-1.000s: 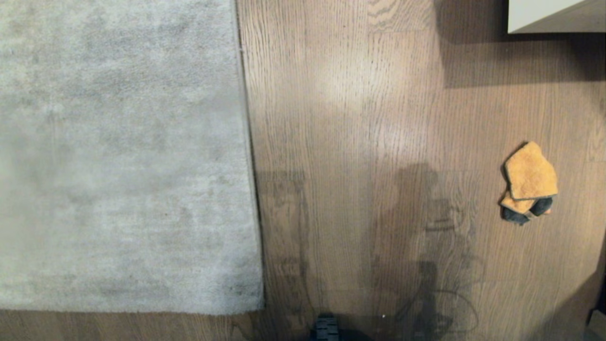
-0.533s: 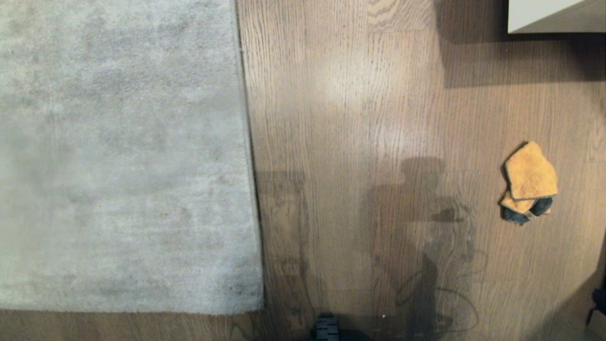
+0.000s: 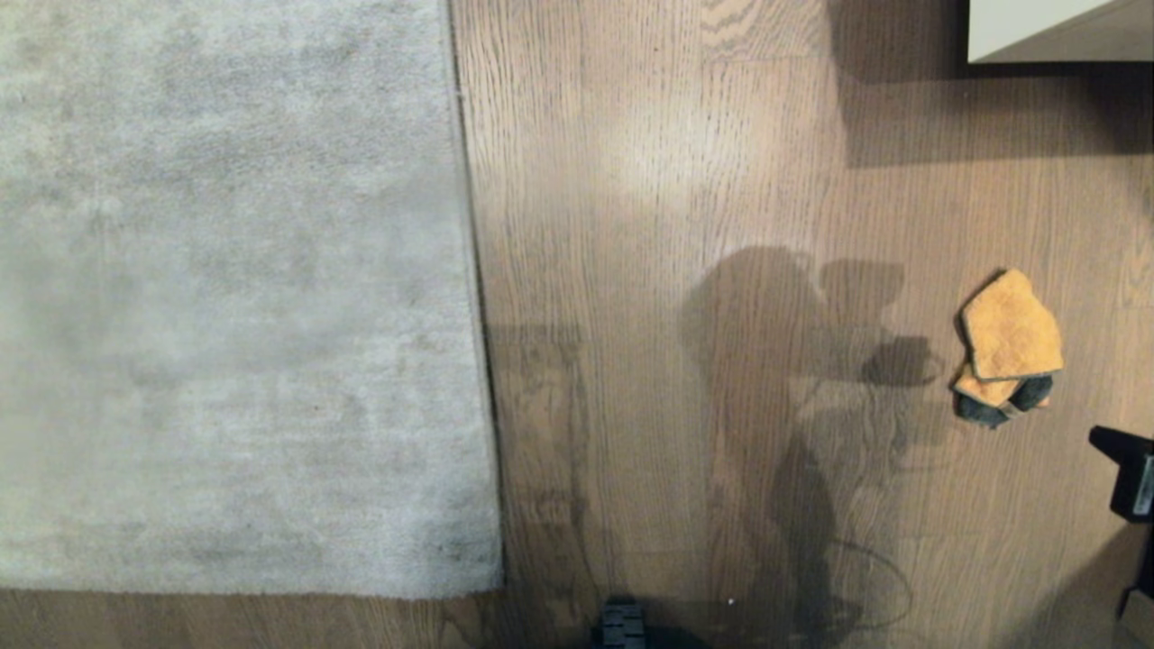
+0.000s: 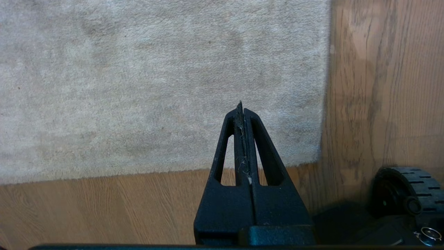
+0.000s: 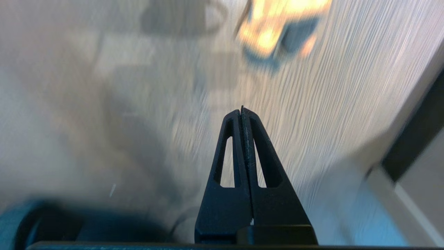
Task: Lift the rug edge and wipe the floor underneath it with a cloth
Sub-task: Pick up the rag
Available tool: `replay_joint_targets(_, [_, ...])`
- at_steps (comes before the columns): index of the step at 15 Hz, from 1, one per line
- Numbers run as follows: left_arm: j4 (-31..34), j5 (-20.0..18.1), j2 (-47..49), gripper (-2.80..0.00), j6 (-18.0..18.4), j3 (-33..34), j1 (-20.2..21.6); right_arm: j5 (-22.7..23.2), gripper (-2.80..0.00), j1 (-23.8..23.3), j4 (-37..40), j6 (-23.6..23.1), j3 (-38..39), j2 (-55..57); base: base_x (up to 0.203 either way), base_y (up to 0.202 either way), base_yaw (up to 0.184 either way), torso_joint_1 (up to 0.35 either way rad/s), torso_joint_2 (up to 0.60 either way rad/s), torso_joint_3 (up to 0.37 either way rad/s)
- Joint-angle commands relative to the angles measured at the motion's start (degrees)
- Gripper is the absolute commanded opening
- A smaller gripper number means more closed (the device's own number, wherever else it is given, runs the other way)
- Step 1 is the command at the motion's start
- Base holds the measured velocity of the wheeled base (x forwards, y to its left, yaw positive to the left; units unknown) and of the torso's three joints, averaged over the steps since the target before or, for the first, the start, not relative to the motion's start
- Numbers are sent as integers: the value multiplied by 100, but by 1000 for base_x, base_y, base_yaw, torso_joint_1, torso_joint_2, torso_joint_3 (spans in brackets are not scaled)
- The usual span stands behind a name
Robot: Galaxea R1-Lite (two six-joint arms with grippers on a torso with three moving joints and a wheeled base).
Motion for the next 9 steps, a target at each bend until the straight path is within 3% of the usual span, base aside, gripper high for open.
replay_joint_targets(1, [-5, 2, 0, -280, 2, 7, 0, 6, -280, -120, -558, -22, -331, 1050, 0, 0, 0, 0, 0, 0])
replay_joint_targets(2, [-2, 2, 0, -280, 2, 1, 0, 2, 0, -136, -622, -27, -454, 1166, 0, 0, 0, 0, 0, 0])
replay_joint_targets(4, [-2, 2, 0, -280, 2, 1, 0, -3, 0, -188, -632, -69, -716, 1320, 0, 0, 0, 0, 0, 0])
replay_joint_targets(7, [-2, 2, 0, -280, 2, 1, 0, 24, 0, -468, -660, -607, -929, 1502, 0, 0, 0, 0, 0, 0])
replay_joint_targets(9, [-5, 2, 0, -280, 2, 1, 0, 42, 0, -547, -672, -629, -1067, 1678, 0, 0, 0, 0, 0, 0])
